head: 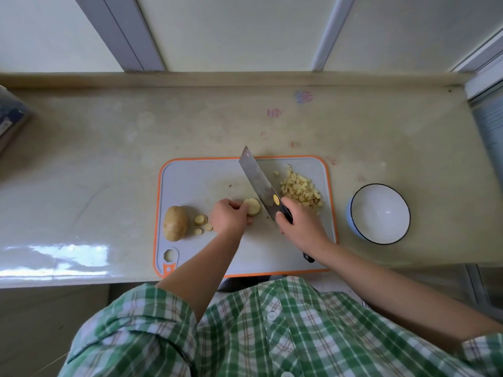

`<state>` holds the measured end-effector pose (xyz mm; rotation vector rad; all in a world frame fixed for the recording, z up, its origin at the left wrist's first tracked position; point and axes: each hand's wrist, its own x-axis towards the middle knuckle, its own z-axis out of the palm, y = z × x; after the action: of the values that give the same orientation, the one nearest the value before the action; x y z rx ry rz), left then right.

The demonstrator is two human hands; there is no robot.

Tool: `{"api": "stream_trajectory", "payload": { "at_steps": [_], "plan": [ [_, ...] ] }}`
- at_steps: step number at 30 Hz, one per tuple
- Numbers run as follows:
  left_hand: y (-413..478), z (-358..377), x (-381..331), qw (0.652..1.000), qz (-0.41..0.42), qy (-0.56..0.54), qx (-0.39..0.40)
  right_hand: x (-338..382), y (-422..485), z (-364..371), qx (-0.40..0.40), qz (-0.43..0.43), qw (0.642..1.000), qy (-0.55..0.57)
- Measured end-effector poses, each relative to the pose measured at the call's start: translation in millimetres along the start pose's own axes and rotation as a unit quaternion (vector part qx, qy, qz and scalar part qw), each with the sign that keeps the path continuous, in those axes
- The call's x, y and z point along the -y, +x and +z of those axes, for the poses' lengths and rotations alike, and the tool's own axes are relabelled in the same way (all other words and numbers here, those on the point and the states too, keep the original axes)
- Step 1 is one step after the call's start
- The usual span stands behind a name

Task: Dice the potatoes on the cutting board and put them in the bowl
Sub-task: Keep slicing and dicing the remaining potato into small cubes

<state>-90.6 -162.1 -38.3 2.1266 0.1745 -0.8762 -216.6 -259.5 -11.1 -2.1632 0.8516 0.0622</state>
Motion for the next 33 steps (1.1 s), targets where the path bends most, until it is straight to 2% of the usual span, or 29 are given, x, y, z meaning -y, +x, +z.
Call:
{"api": "stream_trajectory", "payload": {
  "at_steps": [4, 7, 24, 33],
  "plan": [
    [-1, -5, -3, 0.997, 0.032, 0.062, 0.011, 2, 6, 1, -0.009, 0.000, 0.994, -0.111],
    [1, -6, -3, 0.995, 0.042, 0.094, 0.019, 5, 12, 0, -0.004, -0.014, 0.988, -0.153],
    [1, -2, -1, 0.991, 0.066, 0.112, 0.007, 9, 10, 8, 0.032, -0.066, 0.964, -0.256],
    [1, -4, -2, 0.991, 0.070, 0.117, 0.014, 3, 14, 15, 0.014, -0.050, 0.974, -0.219]
  ]
}}
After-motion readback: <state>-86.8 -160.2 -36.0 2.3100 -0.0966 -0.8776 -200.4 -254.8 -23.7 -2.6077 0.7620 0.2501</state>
